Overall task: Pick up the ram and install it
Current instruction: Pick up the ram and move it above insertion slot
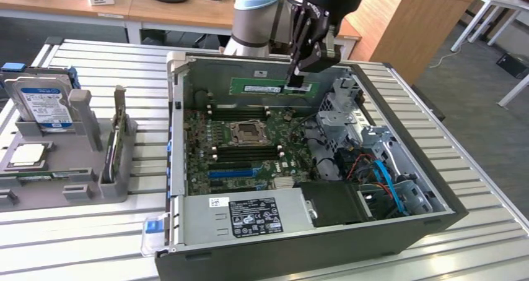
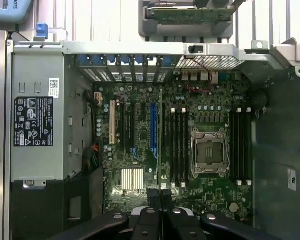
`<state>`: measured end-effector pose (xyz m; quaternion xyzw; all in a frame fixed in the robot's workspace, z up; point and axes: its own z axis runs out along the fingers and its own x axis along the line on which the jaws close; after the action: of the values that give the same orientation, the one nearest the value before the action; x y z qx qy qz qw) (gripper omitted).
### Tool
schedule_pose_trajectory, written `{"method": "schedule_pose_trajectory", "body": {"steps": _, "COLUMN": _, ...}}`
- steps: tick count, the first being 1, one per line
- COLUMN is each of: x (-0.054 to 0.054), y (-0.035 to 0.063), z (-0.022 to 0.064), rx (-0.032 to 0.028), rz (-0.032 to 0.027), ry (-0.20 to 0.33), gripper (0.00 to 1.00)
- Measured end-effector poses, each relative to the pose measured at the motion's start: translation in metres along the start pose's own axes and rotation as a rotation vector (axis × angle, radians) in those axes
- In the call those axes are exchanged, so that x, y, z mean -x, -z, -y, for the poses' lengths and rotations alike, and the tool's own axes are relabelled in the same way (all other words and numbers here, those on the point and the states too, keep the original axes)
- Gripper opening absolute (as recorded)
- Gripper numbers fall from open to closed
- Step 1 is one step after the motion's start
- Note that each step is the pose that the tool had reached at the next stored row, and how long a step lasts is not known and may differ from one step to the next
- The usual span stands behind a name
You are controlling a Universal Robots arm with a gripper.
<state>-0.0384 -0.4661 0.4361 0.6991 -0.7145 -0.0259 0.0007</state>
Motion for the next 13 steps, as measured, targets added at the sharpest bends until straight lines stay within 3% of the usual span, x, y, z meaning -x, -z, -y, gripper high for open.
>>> {"method": "schedule_pose_trajectory", "body": {"steps": 6, "x": 0.003, "y": -0.0011, "z": 0.0012, "rx": 0.0, "rz": 0.0001, "ry": 0.0, "gripper": 0.12}}
{"method": "schedule_pose_trajectory", "body": {"steps": 13, "x": 0.018, "y": -0.0049, "z": 0.0042, "rx": 0.0, "rz": 0.0, "ry": 0.0, "gripper": 0.12}}
